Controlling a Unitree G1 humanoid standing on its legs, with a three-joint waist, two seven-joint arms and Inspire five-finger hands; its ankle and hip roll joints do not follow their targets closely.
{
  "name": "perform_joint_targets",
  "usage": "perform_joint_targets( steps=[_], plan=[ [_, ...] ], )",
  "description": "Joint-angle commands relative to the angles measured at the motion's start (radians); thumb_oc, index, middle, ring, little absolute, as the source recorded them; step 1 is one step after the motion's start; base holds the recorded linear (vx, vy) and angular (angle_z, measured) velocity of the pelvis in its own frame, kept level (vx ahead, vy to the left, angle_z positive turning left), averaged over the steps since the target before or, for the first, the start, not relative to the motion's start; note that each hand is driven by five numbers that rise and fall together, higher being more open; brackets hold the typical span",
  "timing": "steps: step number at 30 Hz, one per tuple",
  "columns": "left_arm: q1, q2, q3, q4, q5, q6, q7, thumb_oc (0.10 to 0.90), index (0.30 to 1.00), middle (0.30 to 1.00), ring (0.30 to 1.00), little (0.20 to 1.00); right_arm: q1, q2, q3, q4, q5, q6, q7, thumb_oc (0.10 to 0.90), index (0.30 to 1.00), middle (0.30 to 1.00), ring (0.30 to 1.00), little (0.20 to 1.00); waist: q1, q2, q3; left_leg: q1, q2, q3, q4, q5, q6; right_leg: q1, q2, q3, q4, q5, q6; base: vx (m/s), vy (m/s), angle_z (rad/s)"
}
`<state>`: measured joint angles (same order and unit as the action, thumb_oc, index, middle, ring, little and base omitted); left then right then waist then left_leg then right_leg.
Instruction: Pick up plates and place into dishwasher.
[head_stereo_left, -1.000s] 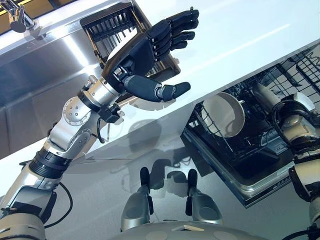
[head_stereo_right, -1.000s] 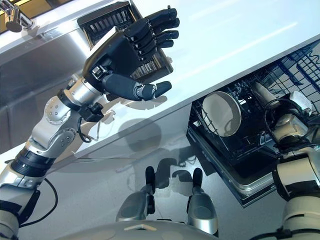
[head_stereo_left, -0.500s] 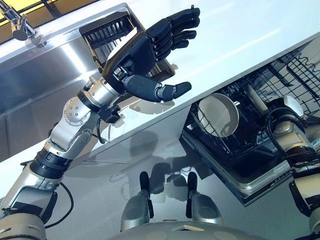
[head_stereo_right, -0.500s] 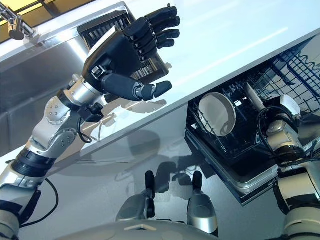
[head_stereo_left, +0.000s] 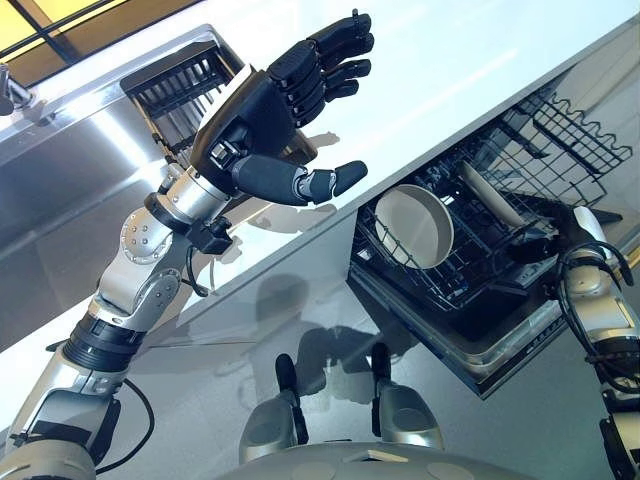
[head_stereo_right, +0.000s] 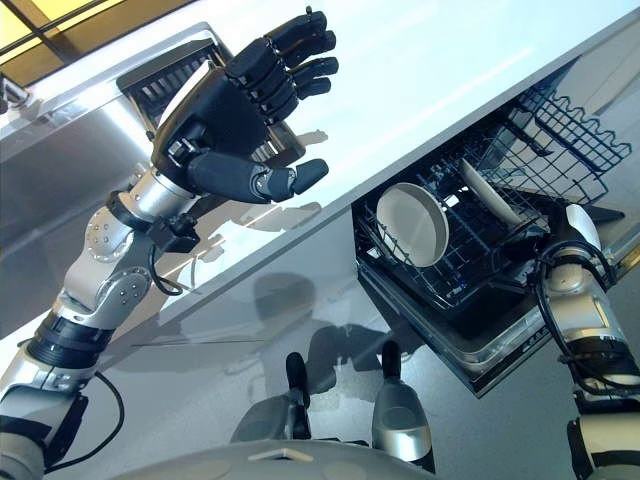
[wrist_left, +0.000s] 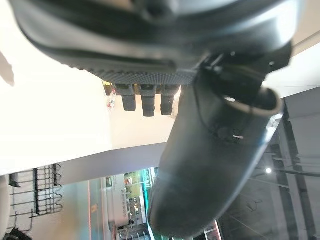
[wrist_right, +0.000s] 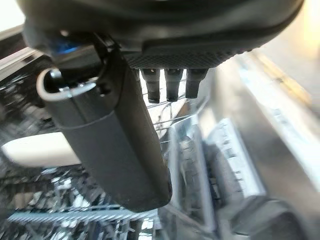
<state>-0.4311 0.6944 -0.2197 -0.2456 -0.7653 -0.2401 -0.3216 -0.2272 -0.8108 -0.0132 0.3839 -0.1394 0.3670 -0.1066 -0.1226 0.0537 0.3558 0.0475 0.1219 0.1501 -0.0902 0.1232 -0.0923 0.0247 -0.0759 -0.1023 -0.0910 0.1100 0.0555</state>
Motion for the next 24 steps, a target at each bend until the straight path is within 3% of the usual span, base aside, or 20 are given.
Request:
perform_joint_targets(
  steps=[1,8,11,14,15,16,24],
  plan=[
    [0.006,-0.028,0.071,-0.080,-0.034,-0.129,-0.004,0.800,0.900,0.900,0.900,0.900,0.026,-0.092,-0.039,-0.106,-0.129,-0.015,-0.029,0.800,0.900,0.900,0.900,0.900,-0.040,-0.067,-0.134,0.039,0.023,0.050,0.003,-0.054,-0.026,0.033,-0.007,0.029,0.004,-0.020,0.059,0.04,0.017,-0.22],
    [0.042,-0.036,0.084,-0.090,-0.019,-0.130,0.002,0.800,0.900,0.900,0.900,0.900,0.117,-0.052,-0.100,-0.229,-0.193,-0.022,-0.030,0.800,0.900,0.900,0.900,0.900,-0.066,-0.065,-0.153,0.052,0.029,0.076,0.003,-0.061,-0.022,0.032,-0.001,0.060,0.004,-0.023,0.062,0.03,0.014,-0.16],
    [0.062,-0.032,0.097,-0.093,-0.024,-0.138,-0.007,0.800,0.900,0.900,0.900,0.900,0.149,-0.038,-0.121,-0.236,-0.231,0.028,-0.004,0.800,0.900,0.900,0.900,0.900,-0.071,-0.063,-0.159,0.054,0.030,0.082,0.003,-0.061,-0.023,0.034,0.000,0.064,0.004,-0.024,0.063,0.01,0.003,-0.03],
    [0.077,-0.030,0.108,-0.106,-0.027,-0.138,-0.009,0.800,0.900,0.900,0.900,0.900,0.186,-0.032,-0.139,-0.237,-0.225,0.031,0.027,0.800,0.900,0.900,0.900,0.900,-0.075,-0.062,-0.161,0.057,0.031,0.085,0.003,-0.062,-0.023,0.036,-0.001,0.062,0.004,-0.026,0.064,0.00,0.000,0.00],
    [0.074,-0.030,0.107,-0.108,-0.030,-0.136,-0.009,0.800,0.900,0.900,0.900,0.900,0.187,-0.034,-0.136,-0.227,-0.203,0.026,0.042,0.388,0.547,0.547,0.547,0.488,-0.074,-0.062,-0.161,0.057,0.031,0.084,0.003,-0.063,-0.022,0.036,-0.002,0.060,0.004,-0.025,0.064,0.00,0.000,0.00],
    [0.068,-0.028,0.101,-0.109,-0.031,-0.133,-0.005,0.800,0.900,0.900,0.900,0.900,0.178,-0.037,-0.125,-0.215,-0.184,0.021,0.043,0.100,0.300,0.300,0.300,0.200,-0.071,-0.061,-0.161,0.058,0.030,0.082,0.003,-0.063,-0.022,0.037,-0.002,0.058,0.004,-0.025,0.064,0.00,0.000,0.00],
    [-0.005,-0.028,0.022,-0.089,-0.033,-0.099,0.005,0.800,0.900,0.900,0.900,0.900,0.020,-0.056,0.039,0.022,-0.104,-0.007,0.024,0.100,0.300,0.300,0.300,0.200,-0.031,-0.059,-0.168,0.062,0.029,0.063,0.003,-0.068,-0.022,0.048,-0.007,0.043,0.004,-0.030,0.061,0.00,0.000,0.00]
  ],
)
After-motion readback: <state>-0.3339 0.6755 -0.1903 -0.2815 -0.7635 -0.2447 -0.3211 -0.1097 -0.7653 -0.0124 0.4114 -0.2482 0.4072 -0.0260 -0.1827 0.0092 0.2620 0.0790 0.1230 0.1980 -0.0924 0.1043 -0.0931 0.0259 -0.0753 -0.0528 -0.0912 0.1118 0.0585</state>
